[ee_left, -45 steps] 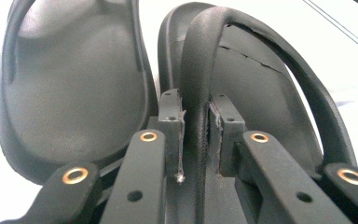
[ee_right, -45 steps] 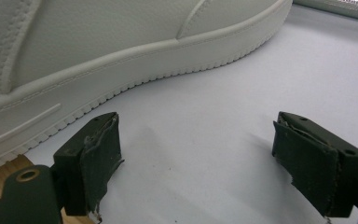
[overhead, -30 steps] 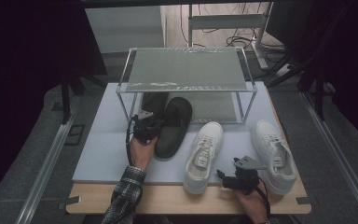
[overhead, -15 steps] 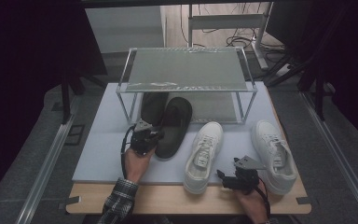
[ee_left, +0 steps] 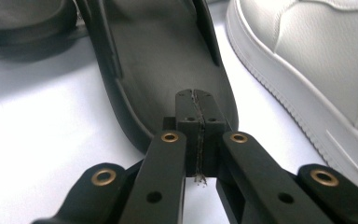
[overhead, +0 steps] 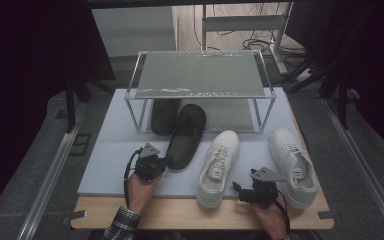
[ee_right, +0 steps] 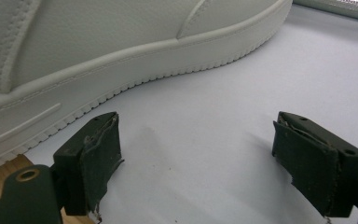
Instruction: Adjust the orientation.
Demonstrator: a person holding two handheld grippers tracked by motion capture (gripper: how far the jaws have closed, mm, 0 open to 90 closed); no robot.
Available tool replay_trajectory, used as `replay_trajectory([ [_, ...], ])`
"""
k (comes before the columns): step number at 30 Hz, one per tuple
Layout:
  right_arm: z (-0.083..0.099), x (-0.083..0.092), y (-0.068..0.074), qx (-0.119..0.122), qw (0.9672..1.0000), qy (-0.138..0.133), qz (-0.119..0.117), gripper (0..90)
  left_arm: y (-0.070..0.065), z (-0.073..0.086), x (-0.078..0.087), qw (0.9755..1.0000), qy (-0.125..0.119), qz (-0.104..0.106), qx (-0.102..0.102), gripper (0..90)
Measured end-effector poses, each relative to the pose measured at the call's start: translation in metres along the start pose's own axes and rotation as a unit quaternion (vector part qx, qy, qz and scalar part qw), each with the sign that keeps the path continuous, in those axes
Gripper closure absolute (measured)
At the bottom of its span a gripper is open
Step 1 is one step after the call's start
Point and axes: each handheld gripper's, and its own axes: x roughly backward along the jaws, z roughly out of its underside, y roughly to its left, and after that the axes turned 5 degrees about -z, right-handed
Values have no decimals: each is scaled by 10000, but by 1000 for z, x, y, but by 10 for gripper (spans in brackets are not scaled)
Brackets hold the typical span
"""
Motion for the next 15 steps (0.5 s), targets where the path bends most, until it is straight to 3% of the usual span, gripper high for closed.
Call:
replay_trajectory([
  [9,0,0,0,2,10000,0,1,156,-8,14,-2,9990,101,-301,-303,896],
  [15,0,0,0,3,10000,0,0,157,-8,12,-5,9987,71,-377,-341,896],
])
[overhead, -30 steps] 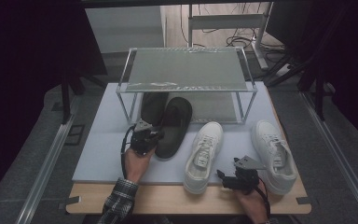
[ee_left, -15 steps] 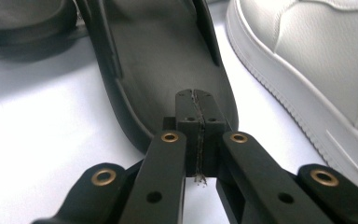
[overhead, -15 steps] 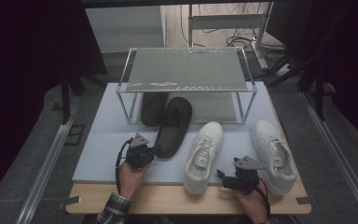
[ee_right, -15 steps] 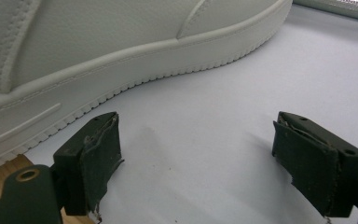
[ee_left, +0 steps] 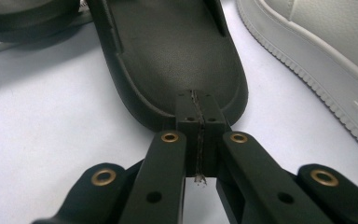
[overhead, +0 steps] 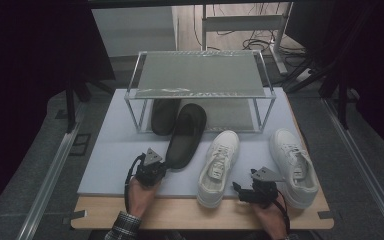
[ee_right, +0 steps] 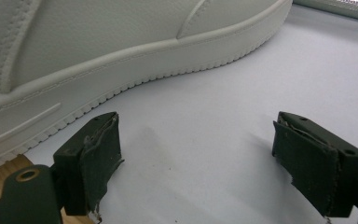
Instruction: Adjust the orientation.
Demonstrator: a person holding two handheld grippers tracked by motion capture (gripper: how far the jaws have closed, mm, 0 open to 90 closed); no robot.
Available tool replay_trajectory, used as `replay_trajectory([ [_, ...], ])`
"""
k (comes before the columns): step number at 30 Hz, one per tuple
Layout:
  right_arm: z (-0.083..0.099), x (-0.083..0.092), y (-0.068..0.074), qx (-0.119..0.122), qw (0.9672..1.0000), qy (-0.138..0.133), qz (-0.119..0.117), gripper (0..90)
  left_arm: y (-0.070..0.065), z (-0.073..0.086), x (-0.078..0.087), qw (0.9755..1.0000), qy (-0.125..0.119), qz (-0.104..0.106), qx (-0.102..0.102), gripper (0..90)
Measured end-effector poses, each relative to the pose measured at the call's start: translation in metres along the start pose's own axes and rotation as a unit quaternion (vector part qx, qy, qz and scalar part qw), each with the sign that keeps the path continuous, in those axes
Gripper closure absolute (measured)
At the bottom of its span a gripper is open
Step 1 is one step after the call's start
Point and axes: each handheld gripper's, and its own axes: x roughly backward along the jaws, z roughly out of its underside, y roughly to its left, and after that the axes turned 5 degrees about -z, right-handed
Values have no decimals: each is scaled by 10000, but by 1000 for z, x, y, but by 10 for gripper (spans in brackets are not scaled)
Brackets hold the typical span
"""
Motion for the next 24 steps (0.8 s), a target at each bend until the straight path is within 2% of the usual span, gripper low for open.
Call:
replay_trajectory([
  [9,0,0,0,-2,10000,0,-1,156,-3,-12,-13,9999,-67,-130,-39,895],
  [16,0,0,0,-2,10000,-1,-1,156,-11,-24,-23,9997,-49,-157,-205,895],
  [21,0,0,0,-3,10000,0,-1,156,-17,-21,-18,9996,-21,-54,-266,895],
  [24,0,0,0,-2,10000,-1,0,157,-16,-15,-13,9998,-1,7,-195,894],
])
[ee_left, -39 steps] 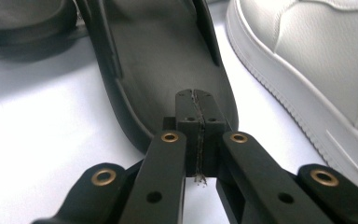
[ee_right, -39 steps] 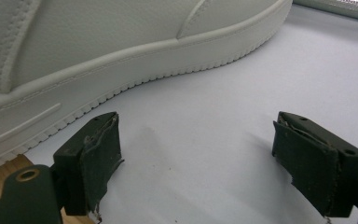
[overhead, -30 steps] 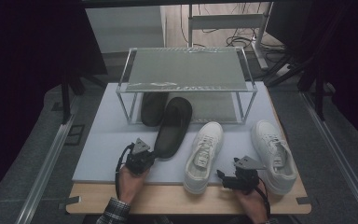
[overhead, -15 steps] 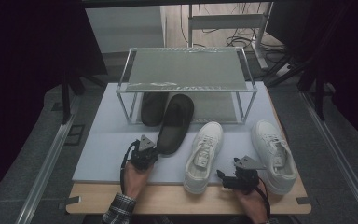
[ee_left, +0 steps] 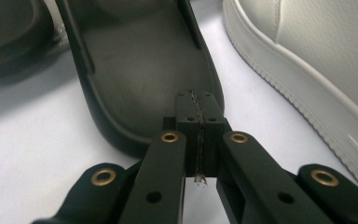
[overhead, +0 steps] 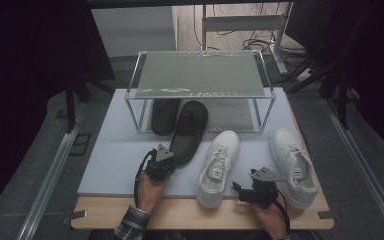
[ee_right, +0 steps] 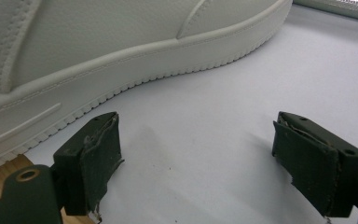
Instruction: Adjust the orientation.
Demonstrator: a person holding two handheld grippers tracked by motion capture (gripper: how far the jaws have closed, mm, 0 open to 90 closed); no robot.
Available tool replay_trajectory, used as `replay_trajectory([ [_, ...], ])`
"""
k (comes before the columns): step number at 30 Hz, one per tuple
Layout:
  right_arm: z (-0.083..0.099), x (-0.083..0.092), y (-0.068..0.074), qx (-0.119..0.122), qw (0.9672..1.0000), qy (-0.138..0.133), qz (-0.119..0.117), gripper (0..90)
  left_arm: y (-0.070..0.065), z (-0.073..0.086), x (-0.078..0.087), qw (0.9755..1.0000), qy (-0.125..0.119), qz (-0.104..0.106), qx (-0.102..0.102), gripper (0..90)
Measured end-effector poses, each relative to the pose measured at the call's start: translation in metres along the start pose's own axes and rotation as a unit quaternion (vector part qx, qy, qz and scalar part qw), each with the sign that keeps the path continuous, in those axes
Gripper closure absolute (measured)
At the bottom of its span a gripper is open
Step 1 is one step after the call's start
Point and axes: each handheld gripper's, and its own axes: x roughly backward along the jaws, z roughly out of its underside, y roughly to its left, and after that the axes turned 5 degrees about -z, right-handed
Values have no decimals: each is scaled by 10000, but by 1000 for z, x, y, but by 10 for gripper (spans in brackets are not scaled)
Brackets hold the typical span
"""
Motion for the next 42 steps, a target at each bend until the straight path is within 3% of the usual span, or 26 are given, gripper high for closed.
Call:
replay_trajectory([
  [4,0,0,0,-2,10000,2,-3,157,4,5,0,9999,15,67,144,895],
  [14,0,0,0,-2,10000,1,-3,157,-6,4,-3,9999,163,-24,-34,895],
  [21,0,0,0,0,10000,2,-2,157,-2,1,-9,9999,114,-82,78,895],
  [42,0,0,0,0,10000,-1,-2,157,2,-35,-45,9997,16,-40,232,894],
])
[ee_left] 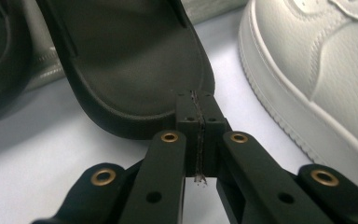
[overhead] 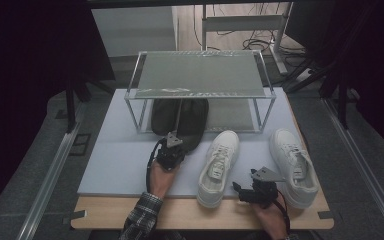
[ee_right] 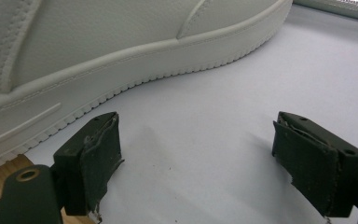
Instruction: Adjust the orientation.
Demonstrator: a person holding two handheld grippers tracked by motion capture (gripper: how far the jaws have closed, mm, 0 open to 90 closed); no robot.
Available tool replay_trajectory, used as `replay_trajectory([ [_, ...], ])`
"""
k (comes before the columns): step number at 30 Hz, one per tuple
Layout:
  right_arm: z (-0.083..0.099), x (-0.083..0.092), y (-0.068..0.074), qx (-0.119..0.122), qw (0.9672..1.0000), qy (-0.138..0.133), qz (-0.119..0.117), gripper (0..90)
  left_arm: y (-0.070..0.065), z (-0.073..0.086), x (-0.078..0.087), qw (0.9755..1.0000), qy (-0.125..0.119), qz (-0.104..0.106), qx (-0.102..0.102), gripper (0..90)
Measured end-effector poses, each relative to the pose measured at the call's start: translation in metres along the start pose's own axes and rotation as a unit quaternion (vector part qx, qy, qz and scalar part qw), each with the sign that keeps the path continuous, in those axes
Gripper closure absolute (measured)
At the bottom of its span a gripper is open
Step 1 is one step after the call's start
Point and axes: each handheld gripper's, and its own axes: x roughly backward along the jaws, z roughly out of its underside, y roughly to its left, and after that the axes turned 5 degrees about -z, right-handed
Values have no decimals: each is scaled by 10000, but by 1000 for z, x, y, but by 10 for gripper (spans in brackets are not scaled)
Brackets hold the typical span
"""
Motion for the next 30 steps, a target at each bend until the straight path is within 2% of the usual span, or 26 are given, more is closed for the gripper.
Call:
replay_trajectory([
  [5,0,0,0,0,10000,0,-1,157,2,-7,-4,10000,-34,-3,46,894],
  [8,0,0,0,0,10000,0,-1,157,5,-14,-9,9999,16,-82,57,893],
  [15,0,0,0,-1,10000,2,-7,157,10,-17,-19,9996,49,-142,221,893],
  [25,0,0,0,-2,10000,1,-8,157,16,-26,-31,9992,126,-259,285,893],
  [30,0,0,0,-2,10000,0,-13,157,20,-27,-35,9988,84,-191,436,893],
])
